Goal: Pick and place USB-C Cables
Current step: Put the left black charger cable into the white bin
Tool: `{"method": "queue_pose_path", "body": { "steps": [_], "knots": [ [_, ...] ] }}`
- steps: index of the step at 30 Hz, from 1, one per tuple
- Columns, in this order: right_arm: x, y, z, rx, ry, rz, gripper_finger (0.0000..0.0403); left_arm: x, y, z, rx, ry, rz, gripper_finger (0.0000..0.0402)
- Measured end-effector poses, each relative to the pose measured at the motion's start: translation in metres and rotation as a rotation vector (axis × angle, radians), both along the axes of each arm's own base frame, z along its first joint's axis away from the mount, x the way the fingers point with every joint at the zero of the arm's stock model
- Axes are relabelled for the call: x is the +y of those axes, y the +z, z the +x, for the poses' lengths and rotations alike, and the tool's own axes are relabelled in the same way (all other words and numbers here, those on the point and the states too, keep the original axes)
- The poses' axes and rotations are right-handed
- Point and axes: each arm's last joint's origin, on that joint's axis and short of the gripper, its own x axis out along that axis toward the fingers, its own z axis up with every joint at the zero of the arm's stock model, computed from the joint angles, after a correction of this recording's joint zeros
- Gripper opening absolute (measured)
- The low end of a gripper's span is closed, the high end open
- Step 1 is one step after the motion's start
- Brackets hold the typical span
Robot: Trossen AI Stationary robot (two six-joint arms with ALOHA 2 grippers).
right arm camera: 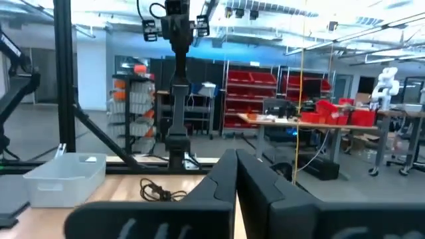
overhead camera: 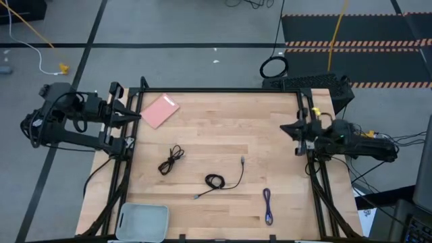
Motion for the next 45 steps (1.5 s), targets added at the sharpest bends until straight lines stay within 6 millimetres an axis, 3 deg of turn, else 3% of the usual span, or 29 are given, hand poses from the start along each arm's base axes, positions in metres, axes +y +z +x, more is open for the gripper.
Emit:
{"method": "queue_pose_path", "body": {
  "steps": [7,16,23,28,36,45],
  "knots": [
    [0.0,0.077,-0.001,0.027,0.001,0.005,0.0,0.0,0.0,0.0,-0.005,0.001,0.0,0.0026],
    [-0.002,0.165,0.026,0.144,0.005,0.092,0.0,0.0,0.001,0.0,-0.009,0.002,-0.007,0.0026],
    [-0.004,0.215,0.052,0.206,0.001,0.09,0.0,0.0,0.001,0.0,-0.008,0.003,-0.017,0.0026],
    [-0.006,0.229,0.064,0.191,-0.014,0.115,0.0,0.0,0.001,0.0,-0.005,0.003,-0.031,0.0026],
    [-0.007,0.218,0.081,0.272,-0.022,0.149,0.0,0.0,-0.002,0.007,0.03,0.004,-0.056,0.0026],
    [-0.007,0.204,0.097,0.227,-0.009,0.152,0.0,0.0,-0.011,0.019,0.131,0.006,-0.058,0.0026]
  ]
}}
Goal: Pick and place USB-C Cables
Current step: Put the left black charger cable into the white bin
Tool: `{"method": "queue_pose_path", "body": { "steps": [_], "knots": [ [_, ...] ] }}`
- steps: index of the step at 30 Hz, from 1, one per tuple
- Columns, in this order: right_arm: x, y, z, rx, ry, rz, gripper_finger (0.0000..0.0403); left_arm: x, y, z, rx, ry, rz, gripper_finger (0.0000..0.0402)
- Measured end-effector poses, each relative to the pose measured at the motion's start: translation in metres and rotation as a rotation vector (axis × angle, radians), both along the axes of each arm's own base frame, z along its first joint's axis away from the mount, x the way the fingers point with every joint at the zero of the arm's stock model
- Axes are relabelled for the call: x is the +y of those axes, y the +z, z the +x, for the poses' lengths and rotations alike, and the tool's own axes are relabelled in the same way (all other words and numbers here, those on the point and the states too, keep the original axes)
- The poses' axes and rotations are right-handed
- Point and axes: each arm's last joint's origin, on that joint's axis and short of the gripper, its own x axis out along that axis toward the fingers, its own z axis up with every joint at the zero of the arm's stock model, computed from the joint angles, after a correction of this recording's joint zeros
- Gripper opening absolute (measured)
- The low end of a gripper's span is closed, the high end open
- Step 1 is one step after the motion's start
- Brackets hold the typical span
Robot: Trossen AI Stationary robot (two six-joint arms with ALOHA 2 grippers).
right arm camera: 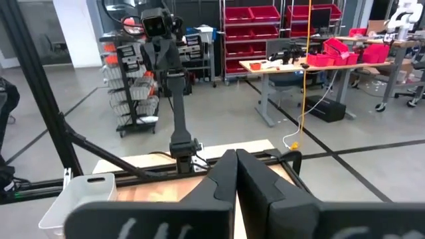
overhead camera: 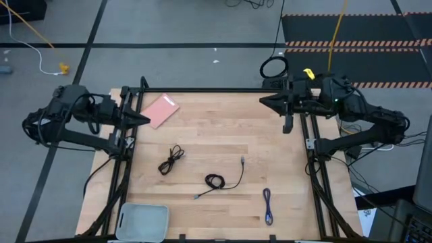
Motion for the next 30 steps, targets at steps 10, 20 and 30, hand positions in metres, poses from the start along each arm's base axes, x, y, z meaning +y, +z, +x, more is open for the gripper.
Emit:
{"method": "queue_pose_path", "body": {
  "steps": [10,20,30],
  "knots": [
    [0.006,-0.028,0.013,0.041,0.033,0.002,0.0,0.0,-0.008,0.013,0.091,0.013,-0.038,0.0026],
    [0.006,-0.033,0.014,0.068,0.033,0.003,0.0,0.0,-0.014,0.026,0.176,0.02,-0.054,0.0026],
    [0.006,-0.033,0.014,0.069,0.033,0.0,0.0,-0.001,0.025,0.06,0.352,0.02,-0.031,0.0026]
  ]
}}
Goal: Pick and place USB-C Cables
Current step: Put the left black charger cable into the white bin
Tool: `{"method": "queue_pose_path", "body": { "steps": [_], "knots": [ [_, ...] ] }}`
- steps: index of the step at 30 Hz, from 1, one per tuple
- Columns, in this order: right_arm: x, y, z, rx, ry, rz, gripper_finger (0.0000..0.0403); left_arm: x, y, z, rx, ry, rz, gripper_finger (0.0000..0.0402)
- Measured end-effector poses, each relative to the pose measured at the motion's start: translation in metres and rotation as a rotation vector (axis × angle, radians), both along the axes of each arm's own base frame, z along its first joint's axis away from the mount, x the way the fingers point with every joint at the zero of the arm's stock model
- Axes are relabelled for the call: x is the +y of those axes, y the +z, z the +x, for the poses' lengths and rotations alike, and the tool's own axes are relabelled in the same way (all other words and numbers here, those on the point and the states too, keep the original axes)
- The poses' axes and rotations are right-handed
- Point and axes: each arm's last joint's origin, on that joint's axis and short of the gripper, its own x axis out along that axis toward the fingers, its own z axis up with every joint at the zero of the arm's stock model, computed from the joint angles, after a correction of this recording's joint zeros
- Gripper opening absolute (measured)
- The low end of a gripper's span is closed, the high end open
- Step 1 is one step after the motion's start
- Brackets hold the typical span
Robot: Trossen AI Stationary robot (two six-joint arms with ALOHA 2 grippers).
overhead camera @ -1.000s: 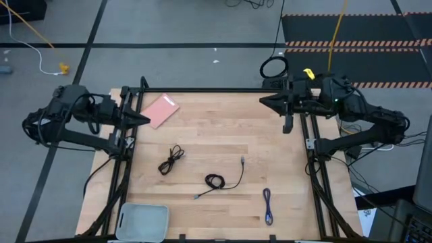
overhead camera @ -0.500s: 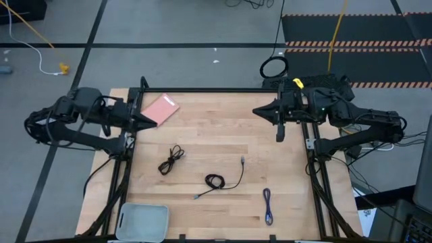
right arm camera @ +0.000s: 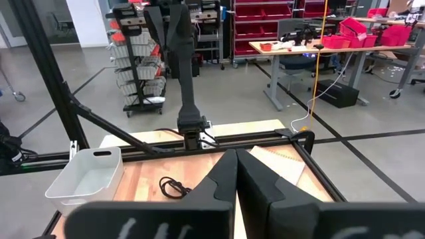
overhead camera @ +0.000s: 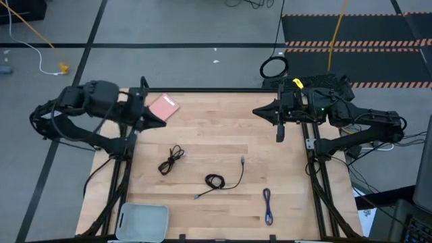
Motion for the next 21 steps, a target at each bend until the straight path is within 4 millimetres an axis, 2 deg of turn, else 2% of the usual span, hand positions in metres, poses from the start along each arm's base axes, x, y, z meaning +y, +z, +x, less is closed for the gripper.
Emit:
{"method": "queue_pose_path", "body": {
  "steps": [6,14,17,21],
  "knots": [
    [0.0,0.0,0.0,0.0,0.0,0.0,0.0,-0.001,0.003,0.027,0.217,-0.001,0.007,0.0026],
    [0.0,-0.001,0.0,0.015,0.0,0.003,0.0,-0.001,-0.01,0.052,0.534,0.024,-0.015,0.0026],
    [0.0,-0.001,0.0,0.015,0.0,0.003,0.0,-0.001,-0.016,0.06,0.563,0.029,-0.019,0.0026],
    [0.0,-0.001,0.0,0.015,0.001,0.003,0.0,-0.002,-0.017,0.061,0.572,0.047,-0.038,0.0026]
  ]
}}
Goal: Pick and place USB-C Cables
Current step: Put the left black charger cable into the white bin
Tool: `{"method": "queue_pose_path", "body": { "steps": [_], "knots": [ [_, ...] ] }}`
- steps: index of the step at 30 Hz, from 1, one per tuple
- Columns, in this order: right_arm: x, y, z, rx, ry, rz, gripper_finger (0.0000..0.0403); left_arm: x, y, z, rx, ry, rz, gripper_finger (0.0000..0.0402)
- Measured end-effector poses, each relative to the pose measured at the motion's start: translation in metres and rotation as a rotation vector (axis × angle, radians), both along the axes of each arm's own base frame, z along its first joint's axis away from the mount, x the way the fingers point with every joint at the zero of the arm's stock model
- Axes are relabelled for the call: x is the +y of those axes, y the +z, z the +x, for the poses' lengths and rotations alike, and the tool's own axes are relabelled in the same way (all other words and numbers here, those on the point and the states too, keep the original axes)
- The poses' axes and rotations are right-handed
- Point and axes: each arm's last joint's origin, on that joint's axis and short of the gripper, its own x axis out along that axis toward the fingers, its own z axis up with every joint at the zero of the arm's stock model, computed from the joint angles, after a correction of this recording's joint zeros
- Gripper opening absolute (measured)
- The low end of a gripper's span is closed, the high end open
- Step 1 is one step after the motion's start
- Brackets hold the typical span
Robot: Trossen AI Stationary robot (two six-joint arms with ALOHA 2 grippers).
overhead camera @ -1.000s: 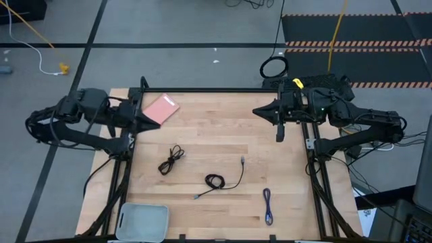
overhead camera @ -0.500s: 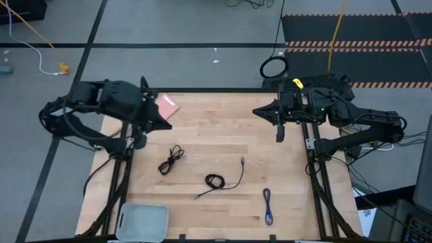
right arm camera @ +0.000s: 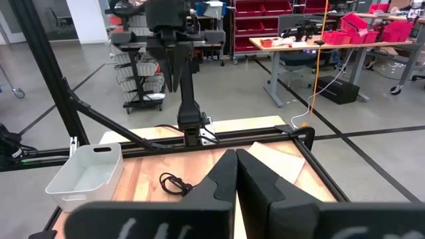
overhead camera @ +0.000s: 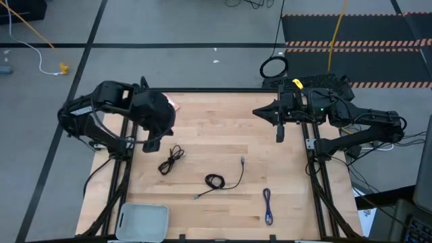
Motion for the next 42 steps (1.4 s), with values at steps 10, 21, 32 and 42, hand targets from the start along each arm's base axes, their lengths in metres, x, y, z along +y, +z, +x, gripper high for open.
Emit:
{"method": "queue_pose_path", "body": {
  "steps": [10,21,32,42],
  "knots": [
    [0.0,0.0,0.0,0.0,0.001,0.0,0.0,0.0,0.001,-0.001,-0.002,0.029,-0.018,0.0026],
    [0.0,-0.002,0.0,0.022,0.002,0.001,0.0,-0.007,0.001,-0.002,0.0,0.016,-0.03,0.0026],
    [0.006,-0.004,0.0,0.037,0.029,0.001,0.0,-0.016,-0.017,0.0,0.072,0.044,0.0,0.0026],
    [0.01,-0.004,0.0,0.037,0.053,0.001,0.0,-0.017,-0.074,0.007,0.306,0.102,0.007,0.0026]
  ]
}}
